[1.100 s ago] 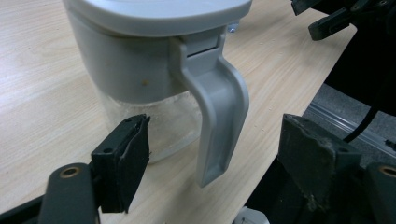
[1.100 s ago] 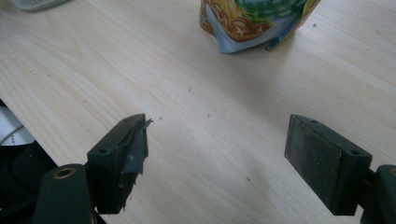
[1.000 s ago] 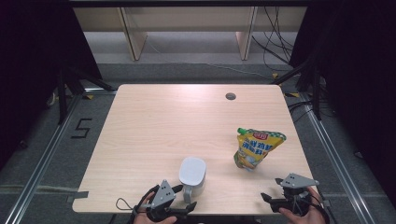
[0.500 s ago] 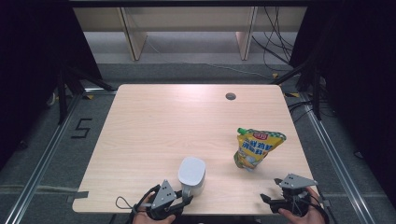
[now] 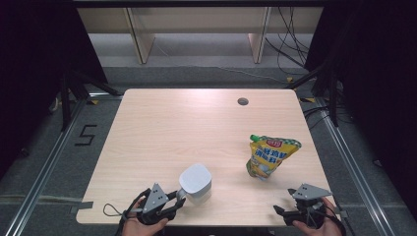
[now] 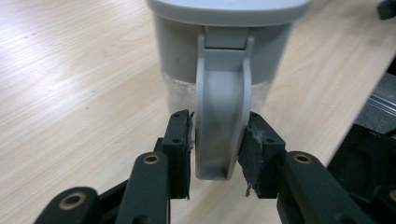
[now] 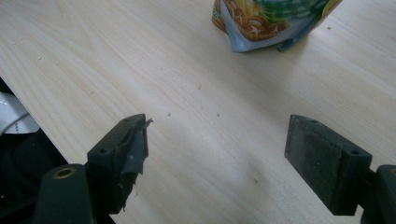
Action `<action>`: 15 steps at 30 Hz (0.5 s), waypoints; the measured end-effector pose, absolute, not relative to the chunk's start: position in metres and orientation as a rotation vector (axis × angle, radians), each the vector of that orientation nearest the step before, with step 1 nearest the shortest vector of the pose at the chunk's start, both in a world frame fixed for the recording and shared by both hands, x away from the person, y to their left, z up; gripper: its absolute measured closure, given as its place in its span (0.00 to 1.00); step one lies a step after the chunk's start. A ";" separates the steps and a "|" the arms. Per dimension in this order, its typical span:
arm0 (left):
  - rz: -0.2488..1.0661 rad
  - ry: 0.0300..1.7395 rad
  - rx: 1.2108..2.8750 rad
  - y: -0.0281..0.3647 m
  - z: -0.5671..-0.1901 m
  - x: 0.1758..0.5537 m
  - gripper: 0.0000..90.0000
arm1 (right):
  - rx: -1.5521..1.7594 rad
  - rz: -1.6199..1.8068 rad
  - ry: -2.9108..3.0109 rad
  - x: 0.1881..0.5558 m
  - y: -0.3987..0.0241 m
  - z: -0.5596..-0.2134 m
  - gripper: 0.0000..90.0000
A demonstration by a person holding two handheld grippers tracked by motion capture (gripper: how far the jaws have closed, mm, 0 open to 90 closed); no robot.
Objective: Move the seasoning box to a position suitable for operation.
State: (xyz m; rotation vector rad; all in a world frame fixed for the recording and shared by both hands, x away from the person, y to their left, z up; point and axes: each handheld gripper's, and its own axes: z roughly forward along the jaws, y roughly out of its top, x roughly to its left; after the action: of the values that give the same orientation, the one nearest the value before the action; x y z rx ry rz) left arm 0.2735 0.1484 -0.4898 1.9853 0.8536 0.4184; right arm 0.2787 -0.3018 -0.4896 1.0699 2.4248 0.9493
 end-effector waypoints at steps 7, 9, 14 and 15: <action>0.438 0.901 1.959 0.152 -0.498 0.287 0.74 | 1.057 0.943 2.433 0.279 -0.301 -0.491 0.25; 0.486 0.897 1.985 0.154 -0.497 0.288 0.75 | 1.054 0.956 2.422 0.280 -0.301 -0.491 0.25; 0.476 0.890 1.996 0.157 -0.496 0.292 0.76 | 1.030 0.958 2.438 0.281 -0.301 -0.492 0.25; 0.476 0.880 2.017 0.157 -0.495 0.294 0.76 | 1.022 0.950 2.435 0.281 -0.301 -0.492 0.25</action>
State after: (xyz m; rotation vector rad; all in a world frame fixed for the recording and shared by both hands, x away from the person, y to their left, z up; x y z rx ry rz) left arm 0.2938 0.1571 -0.4951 2.0172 0.8803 0.4755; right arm 0.2809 -0.3012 -0.4916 1.0220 2.4347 0.9498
